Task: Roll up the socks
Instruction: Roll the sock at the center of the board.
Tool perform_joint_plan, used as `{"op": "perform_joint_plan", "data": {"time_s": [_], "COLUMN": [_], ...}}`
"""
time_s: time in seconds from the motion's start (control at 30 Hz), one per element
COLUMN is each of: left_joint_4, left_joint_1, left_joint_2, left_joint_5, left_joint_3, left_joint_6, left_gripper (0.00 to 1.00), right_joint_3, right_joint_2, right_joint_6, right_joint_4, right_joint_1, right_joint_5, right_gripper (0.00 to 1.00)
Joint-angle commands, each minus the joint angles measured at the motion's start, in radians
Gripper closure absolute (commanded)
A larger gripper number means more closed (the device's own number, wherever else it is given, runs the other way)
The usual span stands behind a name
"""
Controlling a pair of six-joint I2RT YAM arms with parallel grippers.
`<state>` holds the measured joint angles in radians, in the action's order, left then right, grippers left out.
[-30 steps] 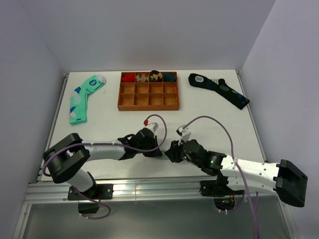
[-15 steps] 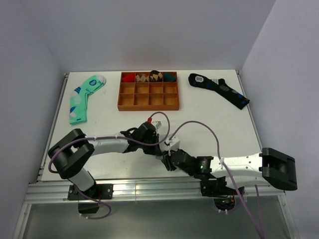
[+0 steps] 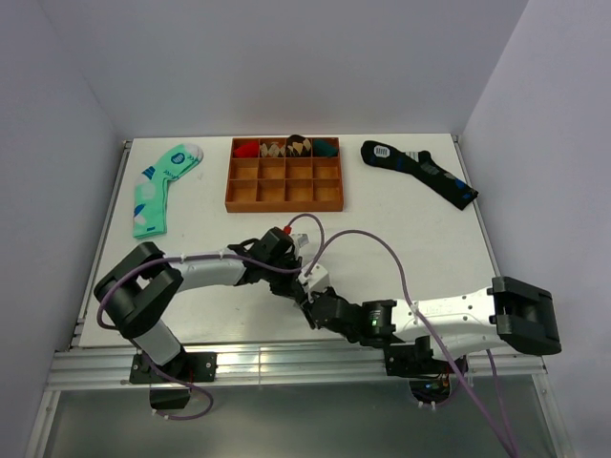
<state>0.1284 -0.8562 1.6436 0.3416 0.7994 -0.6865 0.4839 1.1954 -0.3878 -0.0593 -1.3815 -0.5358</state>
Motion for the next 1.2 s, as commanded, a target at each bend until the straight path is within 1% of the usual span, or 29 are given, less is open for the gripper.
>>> {"op": "perform_joint_plan", "data": {"time_s": [0.0, 0.07, 0.23, 0.43, 0.57, 0.63, 0.9, 1.17], "left_joint_4": [0.215, 0.231, 0.272, 0.292, 0.297, 0.304, 0.382, 0.41], "left_joint_1": [0.025, 0.043, 0.081, 0.097, 0.109, 0.117, 0.158, 0.167], "left_joint_2": [0.056, 0.056, 0.048, 0.074, 0.097, 0.105, 0.134, 0.15], "left_joint_5": [0.007, 0.019, 0.02, 0.034, 0.056, 0.059, 0.068, 0.076], "left_joint_3": [-0.035, -0.029, -0.02, 0.0, 0.009, 0.015, 0.075, 0.089], "left_joint_6": [0.096, 0.114, 0.133, 0.148, 0.16, 0.166, 0.214, 0.239], "left_gripper": [1.0, 1.0, 1.0, 1.0, 1.0, 1.0, 1.0, 0.99], "right_joint_3": [0.059, 0.087, 0.127, 0.136, 0.162, 0.176, 0.214, 0.225], "right_joint_2": [0.024, 0.052, 0.133, 0.153, 0.181, 0.202, 0.228, 0.265], "right_joint_6": [0.07, 0.079, 0.105, 0.141, 0.168, 0.191, 0.245, 0.283], "right_joint_4": [0.027, 0.052, 0.052, 0.053, 0.052, 0.081, 0.119, 0.113], "right_joint_1": [-0.004, -0.004, -0.004, -0.004, -0.005, -0.007, -0.005, -0.005], "right_joint_5": [0.005, 0.011, 0.057, 0.094, 0.089, 0.086, 0.074, 0.099], "right_gripper": [0.5, 0.5, 0.5, 0.5, 0.5, 0.5, 0.5, 0.5]}}
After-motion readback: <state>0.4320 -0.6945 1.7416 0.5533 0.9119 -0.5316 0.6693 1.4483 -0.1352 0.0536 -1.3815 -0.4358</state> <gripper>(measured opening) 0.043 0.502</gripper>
